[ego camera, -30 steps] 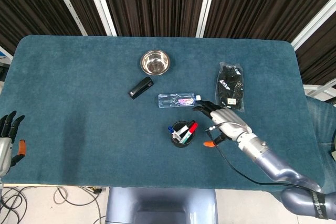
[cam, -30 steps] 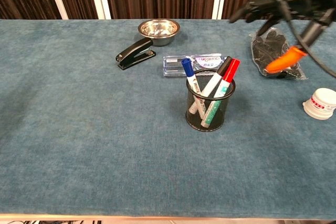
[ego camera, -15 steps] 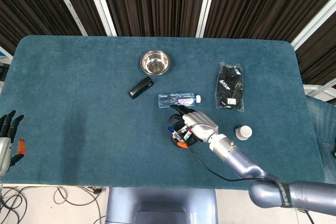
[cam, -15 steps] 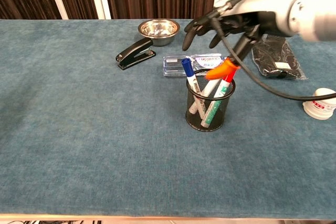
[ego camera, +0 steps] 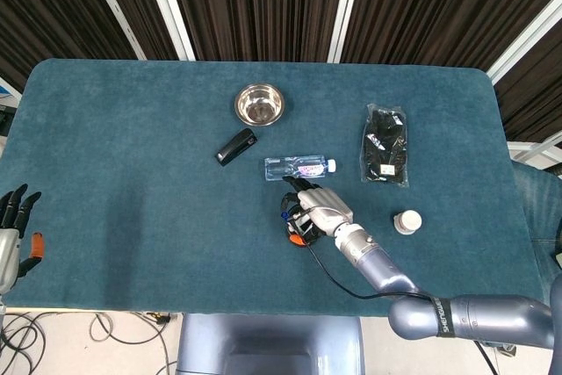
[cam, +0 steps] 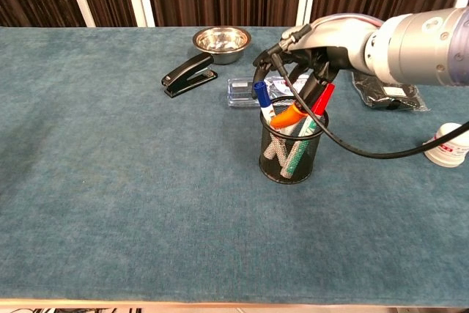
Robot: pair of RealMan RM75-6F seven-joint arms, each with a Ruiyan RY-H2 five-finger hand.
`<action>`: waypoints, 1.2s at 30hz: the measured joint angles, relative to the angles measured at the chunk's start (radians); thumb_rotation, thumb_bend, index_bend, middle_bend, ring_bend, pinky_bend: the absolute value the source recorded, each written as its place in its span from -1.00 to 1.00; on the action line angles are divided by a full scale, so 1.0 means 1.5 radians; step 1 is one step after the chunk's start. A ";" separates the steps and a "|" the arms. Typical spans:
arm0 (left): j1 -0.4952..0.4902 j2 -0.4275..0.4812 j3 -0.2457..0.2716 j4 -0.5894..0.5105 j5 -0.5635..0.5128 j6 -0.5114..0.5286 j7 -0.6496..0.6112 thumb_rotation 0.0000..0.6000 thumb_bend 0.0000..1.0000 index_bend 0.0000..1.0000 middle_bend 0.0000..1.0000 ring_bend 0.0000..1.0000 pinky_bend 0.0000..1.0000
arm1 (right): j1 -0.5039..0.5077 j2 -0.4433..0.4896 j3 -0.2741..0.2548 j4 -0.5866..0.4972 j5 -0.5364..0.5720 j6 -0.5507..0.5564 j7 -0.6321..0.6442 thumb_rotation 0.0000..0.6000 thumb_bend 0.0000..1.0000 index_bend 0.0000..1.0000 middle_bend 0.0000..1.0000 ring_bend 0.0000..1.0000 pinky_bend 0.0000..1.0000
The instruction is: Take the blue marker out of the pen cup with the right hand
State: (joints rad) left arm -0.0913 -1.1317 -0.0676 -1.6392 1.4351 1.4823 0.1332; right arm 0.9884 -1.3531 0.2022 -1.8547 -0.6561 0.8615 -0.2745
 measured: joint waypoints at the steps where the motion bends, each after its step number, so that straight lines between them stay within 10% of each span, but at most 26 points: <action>1: 0.000 0.000 0.000 0.000 0.000 0.000 0.000 1.00 0.17 -0.79 -1.00 -1.00 -1.00 | 0.001 -0.002 -0.001 0.001 0.002 0.002 -0.001 1.00 -0.45 -0.15 -1.00 -1.00 -0.69; 36: 0.000 0.002 0.002 -0.003 -0.011 -0.008 0.008 1.00 0.17 -0.77 -1.00 -1.00 -1.00 | 0.002 -0.030 0.000 0.035 0.006 0.012 0.011 1.00 -0.21 -0.02 -1.00 -1.00 -0.69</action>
State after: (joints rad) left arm -0.0915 -1.1287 -0.0653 -1.6444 1.4187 1.4710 0.1455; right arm 0.9908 -1.3974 0.2026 -1.8022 -0.6477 0.8796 -0.2581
